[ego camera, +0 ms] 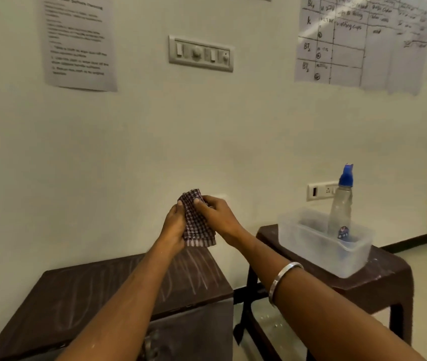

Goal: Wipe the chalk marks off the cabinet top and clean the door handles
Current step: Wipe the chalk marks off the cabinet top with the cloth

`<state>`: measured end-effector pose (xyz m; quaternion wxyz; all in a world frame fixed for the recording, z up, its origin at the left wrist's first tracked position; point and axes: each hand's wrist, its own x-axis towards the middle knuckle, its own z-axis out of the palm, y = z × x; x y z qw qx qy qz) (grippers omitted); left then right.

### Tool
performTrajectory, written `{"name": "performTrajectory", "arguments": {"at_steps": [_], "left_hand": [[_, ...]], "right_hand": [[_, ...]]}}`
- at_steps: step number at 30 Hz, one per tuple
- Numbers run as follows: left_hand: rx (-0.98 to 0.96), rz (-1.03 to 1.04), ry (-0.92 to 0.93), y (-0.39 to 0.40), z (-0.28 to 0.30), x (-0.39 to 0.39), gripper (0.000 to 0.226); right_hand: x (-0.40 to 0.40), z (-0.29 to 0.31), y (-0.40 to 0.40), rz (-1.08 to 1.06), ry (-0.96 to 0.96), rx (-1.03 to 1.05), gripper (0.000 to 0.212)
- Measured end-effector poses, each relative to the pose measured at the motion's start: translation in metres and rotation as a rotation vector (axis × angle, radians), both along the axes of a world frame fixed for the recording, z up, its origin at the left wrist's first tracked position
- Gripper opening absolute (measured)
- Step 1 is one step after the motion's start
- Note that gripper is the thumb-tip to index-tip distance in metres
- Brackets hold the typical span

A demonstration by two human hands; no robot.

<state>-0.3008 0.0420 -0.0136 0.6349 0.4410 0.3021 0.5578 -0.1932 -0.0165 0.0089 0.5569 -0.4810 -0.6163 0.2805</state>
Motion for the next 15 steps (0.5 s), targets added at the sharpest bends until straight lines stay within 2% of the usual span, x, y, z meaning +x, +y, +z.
{"name": "performTrajectory", "arguments": {"at_steps": [4, 10, 13, 15], "left_hand": [[-0.106, -0.013, -0.124, 0.014, -0.020, -0.023, 0.038], [-0.199, -0.033, -0.159, 0.034, -0.058, -0.044, 0.036], [-0.220, 0.008, -0.132, 0.046, -0.078, -0.047, 0.038], [-0.202, 0.079, -0.036, 0.054, -0.093, -0.048, 0.038]], "right_hand": [[-0.018, -0.032, 0.031, 0.162, 0.141, -0.096, 0.042], [-0.037, -0.082, 0.069, 0.314, 0.265, -0.197, 0.046], [-0.048, -0.100, 0.085, 0.324, 0.274, -0.198, 0.053], [-0.056, -0.114, 0.096, 0.330, 0.255, -0.196, 0.044]]}}
